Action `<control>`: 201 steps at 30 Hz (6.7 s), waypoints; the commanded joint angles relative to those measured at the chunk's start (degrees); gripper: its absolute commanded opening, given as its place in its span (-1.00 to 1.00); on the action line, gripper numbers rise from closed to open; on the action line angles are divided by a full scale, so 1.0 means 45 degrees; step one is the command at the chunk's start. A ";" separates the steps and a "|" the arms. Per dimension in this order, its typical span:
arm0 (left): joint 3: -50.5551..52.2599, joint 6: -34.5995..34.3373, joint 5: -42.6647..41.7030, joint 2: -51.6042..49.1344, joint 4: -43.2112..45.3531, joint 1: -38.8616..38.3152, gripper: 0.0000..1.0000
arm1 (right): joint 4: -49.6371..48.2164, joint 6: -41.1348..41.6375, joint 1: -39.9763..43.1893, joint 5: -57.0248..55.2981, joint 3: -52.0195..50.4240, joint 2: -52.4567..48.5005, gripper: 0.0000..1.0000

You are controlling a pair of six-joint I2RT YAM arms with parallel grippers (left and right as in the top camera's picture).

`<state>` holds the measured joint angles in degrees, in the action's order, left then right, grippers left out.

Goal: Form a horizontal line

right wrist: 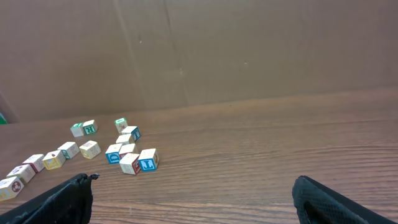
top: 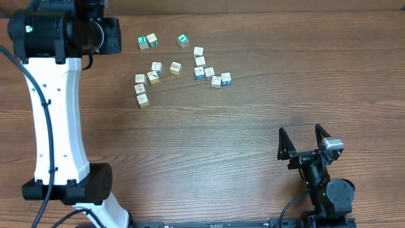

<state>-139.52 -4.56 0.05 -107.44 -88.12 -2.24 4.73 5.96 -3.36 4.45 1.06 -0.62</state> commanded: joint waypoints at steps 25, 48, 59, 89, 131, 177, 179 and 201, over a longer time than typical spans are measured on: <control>0.8786 -0.3759 -0.0257 -0.1292 0.1384 -0.0083 -0.91 | -0.0063 -0.0053 0.0058 -0.0073 -0.0131 0.0102 1.00; 1.4022 -0.3755 0.0083 -0.1292 0.9797 -0.0087 -0.91 | -0.0063 -0.0053 0.0058 -0.0073 -0.0131 0.0102 1.00; 1.4095 -0.3857 -0.0019 -0.1297 1.2298 -0.0092 -0.88 | -0.0063 -0.0053 0.0058 -0.0073 -0.0131 0.0102 1.00; 1.4090 -0.3740 0.0505 -0.2108 1.4124 -0.0078 -0.12 | -0.0063 -0.0053 0.0058 -0.0073 -0.0131 0.0102 1.00; 1.2803 -0.3706 -0.2064 -0.2074 0.7873 -0.0136 -0.53 | -0.0063 -0.0058 0.0058 -0.0073 -0.0131 0.0102 1.00; 1.3396 -0.5625 0.0461 -0.2079 0.7567 -0.3104 -0.56 | -0.0063 -0.0053 0.0058 -0.0073 -0.0131 0.0102 1.00; 1.3517 -0.5625 0.0457 -0.2079 0.7694 -0.3104 -0.56 | -0.0063 -0.0053 0.0058 -0.0073 -0.0131 0.0102 1.00; 1.3663 -0.5610 0.0457 -0.2098 0.7902 -0.3104 -0.22 | -0.0063 -0.0053 0.0058 -0.0073 -0.0131 0.0102 1.00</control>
<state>-78.56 -28.69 0.99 -115.92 -52.69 -15.77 4.71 5.96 -3.38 4.45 1.06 -0.62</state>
